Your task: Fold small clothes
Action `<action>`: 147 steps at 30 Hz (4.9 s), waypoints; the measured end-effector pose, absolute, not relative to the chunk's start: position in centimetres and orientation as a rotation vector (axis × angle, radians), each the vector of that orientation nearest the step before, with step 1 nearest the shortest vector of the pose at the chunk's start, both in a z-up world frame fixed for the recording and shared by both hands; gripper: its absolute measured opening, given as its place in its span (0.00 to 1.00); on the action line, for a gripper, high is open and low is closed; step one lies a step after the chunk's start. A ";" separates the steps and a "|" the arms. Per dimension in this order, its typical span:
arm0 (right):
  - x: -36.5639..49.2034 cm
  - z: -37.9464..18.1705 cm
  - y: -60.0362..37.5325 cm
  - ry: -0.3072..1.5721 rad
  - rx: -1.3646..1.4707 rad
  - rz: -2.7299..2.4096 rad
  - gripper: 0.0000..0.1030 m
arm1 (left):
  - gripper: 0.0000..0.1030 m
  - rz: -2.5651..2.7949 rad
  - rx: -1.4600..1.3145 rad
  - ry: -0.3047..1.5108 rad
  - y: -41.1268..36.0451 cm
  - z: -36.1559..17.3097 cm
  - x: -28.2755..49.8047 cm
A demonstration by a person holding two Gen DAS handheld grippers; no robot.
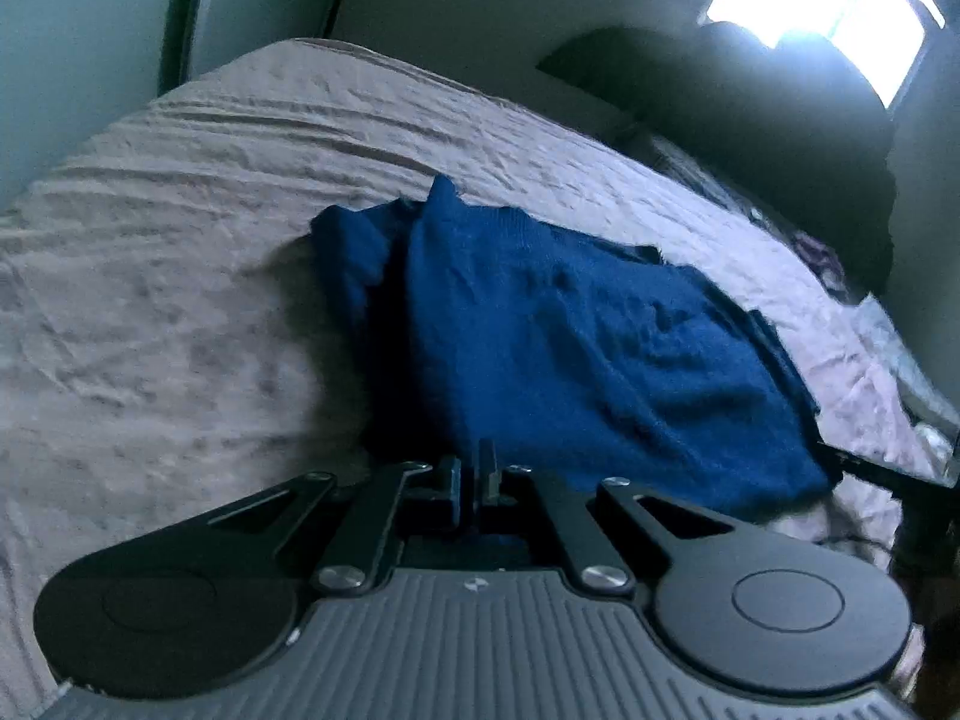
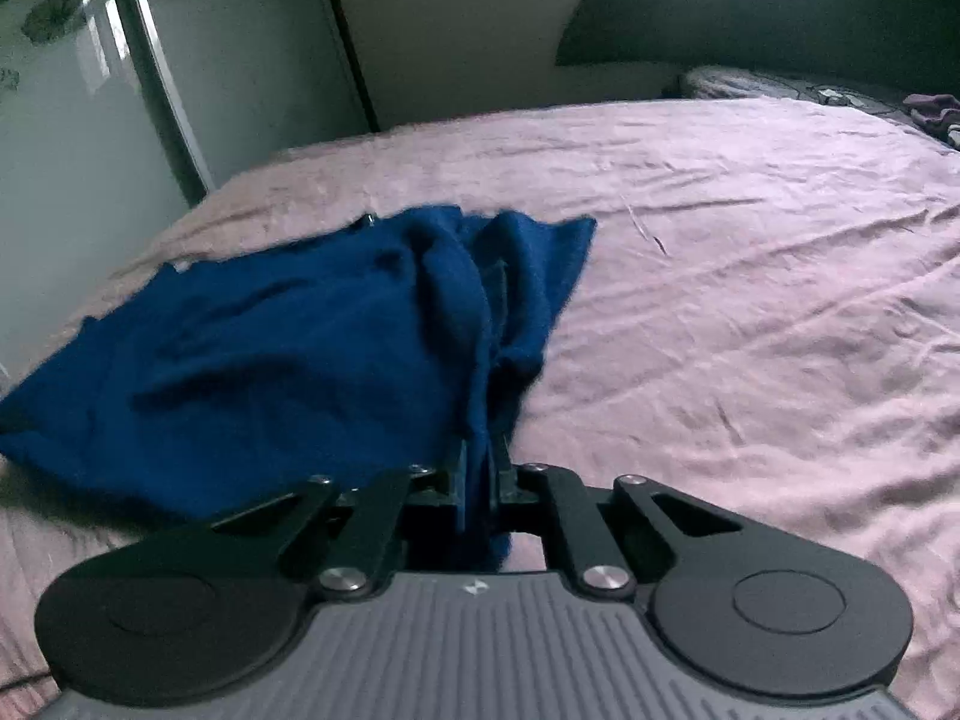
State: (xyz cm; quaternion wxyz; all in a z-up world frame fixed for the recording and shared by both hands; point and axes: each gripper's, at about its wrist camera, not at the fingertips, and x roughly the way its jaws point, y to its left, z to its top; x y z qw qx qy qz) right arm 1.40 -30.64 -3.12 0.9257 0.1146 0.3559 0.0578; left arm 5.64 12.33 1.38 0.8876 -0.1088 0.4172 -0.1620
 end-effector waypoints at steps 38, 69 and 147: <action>3.2 -1.4 -15.6 0.697 0.117 0.421 0.72 | 0.73 -0.211 0.093 0.783 4.3 -0.6 4.7; 1.9 1.4 -12.2 0.529 -0.150 0.339 0.80 | 0.91 0.072 0.225 0.723 6.8 0.5 5.0; 23.8 -4.0 -27.4 0.739 0.389 0.284 0.12 | 0.07 -0.284 -0.061 0.811 4.6 -1.3 22.5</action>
